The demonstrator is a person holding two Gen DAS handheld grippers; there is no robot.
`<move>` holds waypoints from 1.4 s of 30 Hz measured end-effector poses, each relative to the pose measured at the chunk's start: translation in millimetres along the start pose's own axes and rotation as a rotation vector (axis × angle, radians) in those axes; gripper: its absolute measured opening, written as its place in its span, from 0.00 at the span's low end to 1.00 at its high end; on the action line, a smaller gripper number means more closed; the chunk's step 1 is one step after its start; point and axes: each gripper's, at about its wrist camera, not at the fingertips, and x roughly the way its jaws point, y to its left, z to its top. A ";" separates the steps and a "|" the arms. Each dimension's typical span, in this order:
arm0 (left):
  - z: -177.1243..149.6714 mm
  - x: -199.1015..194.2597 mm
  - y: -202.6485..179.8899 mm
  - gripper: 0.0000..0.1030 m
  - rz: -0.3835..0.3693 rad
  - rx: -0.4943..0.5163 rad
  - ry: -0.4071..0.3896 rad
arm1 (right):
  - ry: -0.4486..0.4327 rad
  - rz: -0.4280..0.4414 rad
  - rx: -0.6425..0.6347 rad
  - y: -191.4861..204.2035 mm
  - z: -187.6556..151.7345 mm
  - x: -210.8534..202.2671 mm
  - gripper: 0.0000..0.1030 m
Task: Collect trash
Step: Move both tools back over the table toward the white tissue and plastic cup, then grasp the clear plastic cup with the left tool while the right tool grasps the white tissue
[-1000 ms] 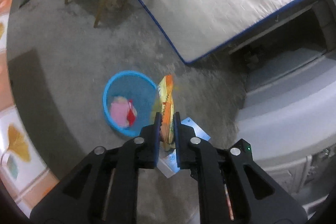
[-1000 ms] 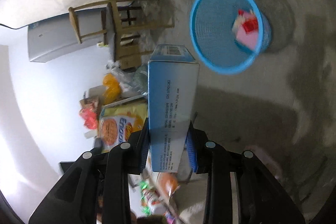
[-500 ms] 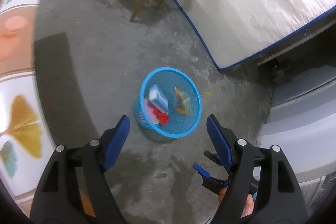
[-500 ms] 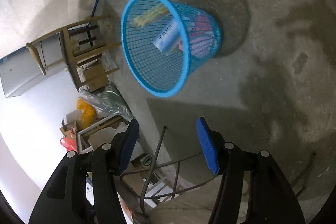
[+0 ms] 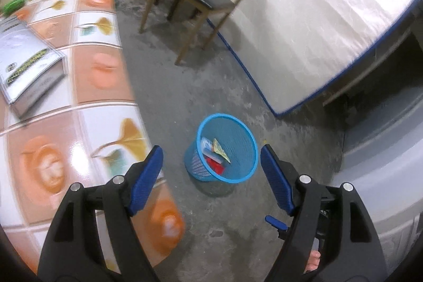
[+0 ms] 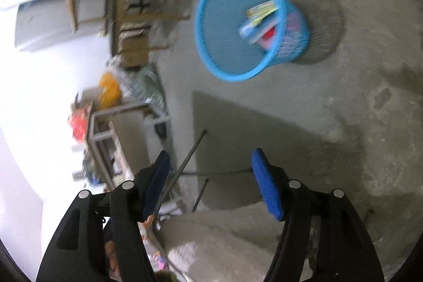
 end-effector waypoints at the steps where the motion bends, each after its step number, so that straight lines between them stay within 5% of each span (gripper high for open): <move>1: -0.2 -7.3 4.1 0.70 0.003 -0.016 -0.013 | 0.017 0.011 -0.018 8.7 -3.5 3.2 0.62; 6: 6.5 -72.1 39.1 0.70 0.042 -0.086 -0.152 | 0.131 0.071 -0.118 62.6 -23.2 36.9 0.63; 15: 25.5 -189.8 105.4 0.70 0.223 -0.142 -0.336 | 0.342 0.155 -0.387 174.3 -90.1 100.0 0.63; 22: 48.0 -232.4 148.1 0.70 0.351 -0.159 -0.352 | 0.436 0.168 -0.570 228.0 -135.2 128.7 0.63; 28: 85.3 -229.7 174.9 0.70 0.421 -0.165 -0.264 | 0.451 0.102 -0.838 280.8 -170.3 148.3 0.63; 36: 117.9 -213.0 209.6 0.61 0.433 -0.275 -0.177 | 0.433 -0.005 -1.231 348.3 -226.1 170.2 0.71; 42: 122.2 -218.5 213.7 0.61 0.430 -0.289 -0.165 | 0.419 -0.029 -1.307 370.7 -244.9 181.4 0.71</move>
